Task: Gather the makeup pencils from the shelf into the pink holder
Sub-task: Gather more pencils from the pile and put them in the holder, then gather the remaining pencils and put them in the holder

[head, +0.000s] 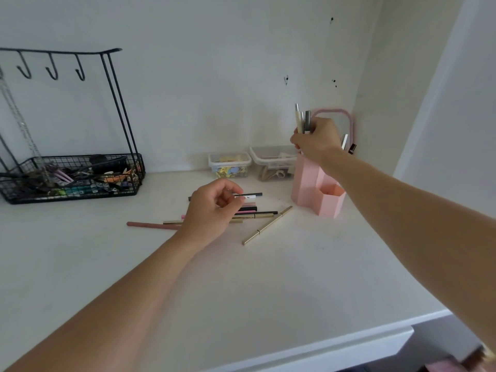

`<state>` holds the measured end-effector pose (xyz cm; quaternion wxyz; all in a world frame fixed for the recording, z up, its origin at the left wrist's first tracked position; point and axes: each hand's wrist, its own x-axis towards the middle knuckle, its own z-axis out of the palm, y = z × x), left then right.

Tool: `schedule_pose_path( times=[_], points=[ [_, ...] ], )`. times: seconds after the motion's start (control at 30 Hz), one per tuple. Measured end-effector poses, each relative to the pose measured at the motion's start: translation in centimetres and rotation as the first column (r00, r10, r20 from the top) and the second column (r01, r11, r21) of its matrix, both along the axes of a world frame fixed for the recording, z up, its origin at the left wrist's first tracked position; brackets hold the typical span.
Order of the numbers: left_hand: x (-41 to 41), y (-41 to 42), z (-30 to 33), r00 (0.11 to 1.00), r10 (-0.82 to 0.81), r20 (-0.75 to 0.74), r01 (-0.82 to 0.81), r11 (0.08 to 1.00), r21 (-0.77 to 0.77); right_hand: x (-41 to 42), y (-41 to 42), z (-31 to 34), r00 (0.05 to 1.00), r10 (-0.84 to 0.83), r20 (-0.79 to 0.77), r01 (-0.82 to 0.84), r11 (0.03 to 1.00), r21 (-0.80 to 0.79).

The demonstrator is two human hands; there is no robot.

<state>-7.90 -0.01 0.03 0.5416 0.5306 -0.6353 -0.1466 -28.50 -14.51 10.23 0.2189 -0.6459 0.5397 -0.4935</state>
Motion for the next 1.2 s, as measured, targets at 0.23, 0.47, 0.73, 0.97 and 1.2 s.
schedule_pose_path(
  times=[0.23, 0.47, 0.73, 0.97, 1.2],
  points=[
    [0.0, 0.0, -0.1, 1.0, 0.009, 0.01, -0.009, 1.0, 0.009, -0.6, -0.2, -1.0, 0.996, 0.049, -0.07, -0.06, 0.985, -0.161],
    [0.1, -0.1, -0.1, 1.0, 0.02, 0.005, -0.02, 1.0, 0.005, -0.8, 0.6, -1.7, 0.99, 0.067, -0.121, -0.105, 0.934, -0.343],
    [0.9, -0.5, 0.2, 0.991, 0.134, -0.015, -0.134, 0.991, -0.002, 4.9, 7.1, -0.3, 0.87, 0.255, -0.422, -0.444, 0.777, -0.446],
    [4.3, -0.5, 0.4, 0.831, 0.5, 0.244, -0.514, 0.858, -0.01, 9.2, 6.2, -7.7, 0.674, 0.462, -0.576, -0.502, 0.859, 0.102],
    [6.3, -0.7, -0.4, 0.688, 0.376, 0.621, -0.683, 0.625, 0.379, 10.1, 4.1, -10.4, 0.574, 0.481, -0.663, -0.462, 0.858, 0.222]
  ],
)
